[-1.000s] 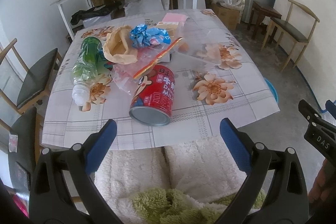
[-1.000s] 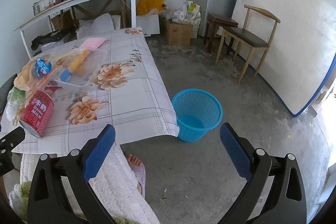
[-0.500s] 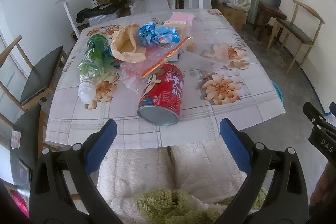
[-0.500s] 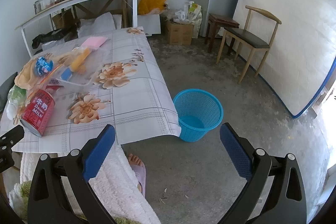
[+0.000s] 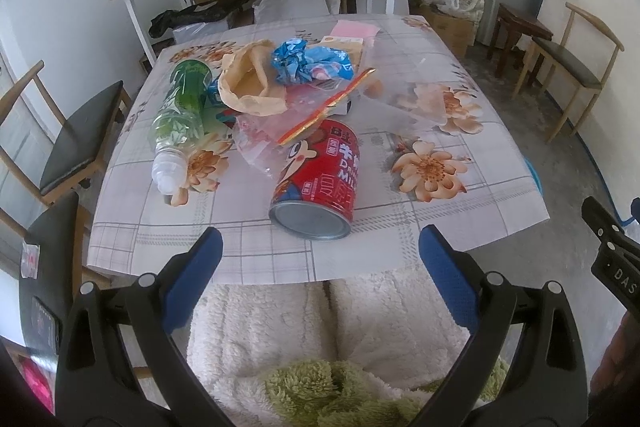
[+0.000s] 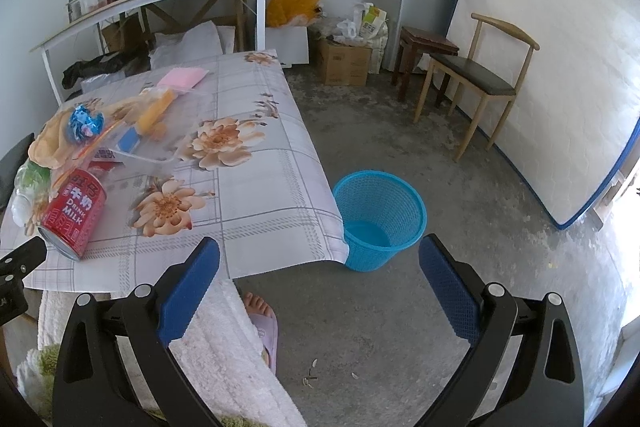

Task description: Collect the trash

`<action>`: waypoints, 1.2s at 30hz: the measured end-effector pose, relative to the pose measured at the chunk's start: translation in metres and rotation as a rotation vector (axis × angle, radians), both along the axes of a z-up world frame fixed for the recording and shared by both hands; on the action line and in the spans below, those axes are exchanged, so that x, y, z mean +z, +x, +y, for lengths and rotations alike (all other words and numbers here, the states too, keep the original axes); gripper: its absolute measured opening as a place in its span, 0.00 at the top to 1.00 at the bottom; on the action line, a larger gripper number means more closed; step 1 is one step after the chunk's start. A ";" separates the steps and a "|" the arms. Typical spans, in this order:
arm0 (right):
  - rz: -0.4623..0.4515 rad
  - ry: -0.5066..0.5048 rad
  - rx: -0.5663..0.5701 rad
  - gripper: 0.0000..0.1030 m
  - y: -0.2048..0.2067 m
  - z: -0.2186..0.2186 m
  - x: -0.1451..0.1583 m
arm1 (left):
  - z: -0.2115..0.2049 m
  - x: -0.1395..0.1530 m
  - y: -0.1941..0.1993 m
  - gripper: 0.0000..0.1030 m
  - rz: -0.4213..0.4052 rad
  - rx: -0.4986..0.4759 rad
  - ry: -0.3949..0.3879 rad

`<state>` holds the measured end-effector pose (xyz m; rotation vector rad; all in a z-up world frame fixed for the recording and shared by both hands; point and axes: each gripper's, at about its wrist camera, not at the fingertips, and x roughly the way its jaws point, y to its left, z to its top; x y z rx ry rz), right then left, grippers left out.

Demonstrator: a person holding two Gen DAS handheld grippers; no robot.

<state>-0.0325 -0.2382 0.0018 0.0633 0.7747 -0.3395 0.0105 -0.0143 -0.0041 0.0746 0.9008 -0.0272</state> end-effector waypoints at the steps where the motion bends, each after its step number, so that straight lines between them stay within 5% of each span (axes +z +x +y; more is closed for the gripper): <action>1: 0.000 0.000 0.001 0.06 0.001 0.001 0.000 | 0.001 0.000 0.000 0.08 0.000 0.002 -0.001; 23: 0.001 -0.012 0.040 0.06 0.013 0.011 0.005 | 0.016 -0.006 0.009 0.08 0.011 0.029 -0.014; 36: -0.095 -0.043 0.206 0.06 0.057 0.050 0.020 | 0.088 -0.012 0.023 0.08 -0.090 0.095 0.007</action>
